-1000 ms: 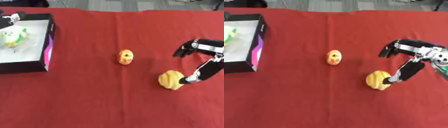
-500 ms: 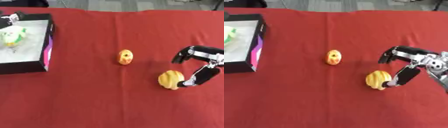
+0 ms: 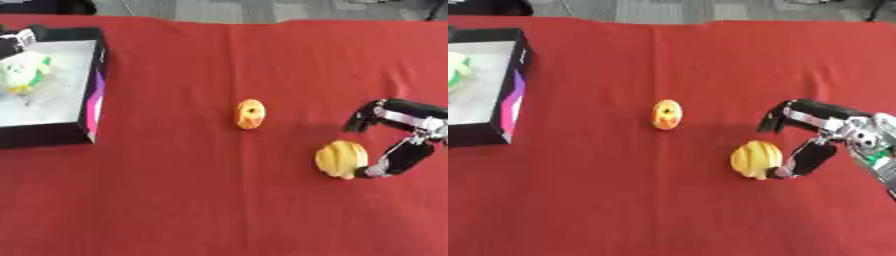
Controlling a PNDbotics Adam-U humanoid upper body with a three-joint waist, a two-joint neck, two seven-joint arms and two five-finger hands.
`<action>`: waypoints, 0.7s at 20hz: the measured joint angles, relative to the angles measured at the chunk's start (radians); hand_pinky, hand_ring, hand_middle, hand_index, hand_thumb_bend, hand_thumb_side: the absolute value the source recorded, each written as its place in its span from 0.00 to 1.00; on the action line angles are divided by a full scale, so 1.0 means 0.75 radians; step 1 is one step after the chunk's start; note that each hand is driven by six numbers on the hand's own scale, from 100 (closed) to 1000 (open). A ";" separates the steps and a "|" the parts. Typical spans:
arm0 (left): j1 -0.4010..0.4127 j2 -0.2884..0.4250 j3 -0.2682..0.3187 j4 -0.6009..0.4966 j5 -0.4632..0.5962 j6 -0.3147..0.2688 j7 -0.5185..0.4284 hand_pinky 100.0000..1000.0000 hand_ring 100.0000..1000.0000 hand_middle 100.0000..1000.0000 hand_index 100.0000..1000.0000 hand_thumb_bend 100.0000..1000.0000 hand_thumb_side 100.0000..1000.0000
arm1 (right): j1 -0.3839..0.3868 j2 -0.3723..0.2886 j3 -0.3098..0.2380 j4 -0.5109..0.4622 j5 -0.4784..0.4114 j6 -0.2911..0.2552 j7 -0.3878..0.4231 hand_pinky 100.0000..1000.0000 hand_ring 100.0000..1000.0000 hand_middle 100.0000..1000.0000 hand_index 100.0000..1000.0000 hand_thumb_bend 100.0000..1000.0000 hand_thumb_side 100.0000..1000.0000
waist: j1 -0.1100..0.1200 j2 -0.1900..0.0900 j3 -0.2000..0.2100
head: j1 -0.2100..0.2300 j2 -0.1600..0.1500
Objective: Pick up the objects with one hand, pass them to the other hand, and then place them into the box on the other side of the table.
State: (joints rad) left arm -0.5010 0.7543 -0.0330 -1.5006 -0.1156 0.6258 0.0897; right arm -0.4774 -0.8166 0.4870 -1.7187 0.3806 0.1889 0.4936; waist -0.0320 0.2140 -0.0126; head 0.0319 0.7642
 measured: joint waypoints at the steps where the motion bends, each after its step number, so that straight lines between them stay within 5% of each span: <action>1: 0.000 0.000 0.000 0.000 0.000 0.000 0.001 0.75 0.84 0.71 0.74 0.56 0.51 | 0.005 0.005 0.003 0.005 0.007 -0.004 -0.001 0.82 0.70 0.64 0.70 0.53 0.03 | 0.000 0.000 0.000 | 0.000 0.000; 14: 0.000 -0.001 0.006 -0.008 0.003 0.003 0.010 0.75 0.84 0.71 0.73 0.55 0.51 | 0.016 0.039 0.019 0.049 0.073 -0.023 -0.043 0.80 0.65 0.55 0.62 0.44 0.00 | 0.000 0.000 0.004 | -0.005 0.000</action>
State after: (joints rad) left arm -0.5006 0.7536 -0.0287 -1.5067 -0.1136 0.6283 0.0971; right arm -0.4658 -0.7875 0.5011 -1.6819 0.4353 0.1715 0.4615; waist -0.0319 0.2140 -0.0094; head 0.0278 0.7642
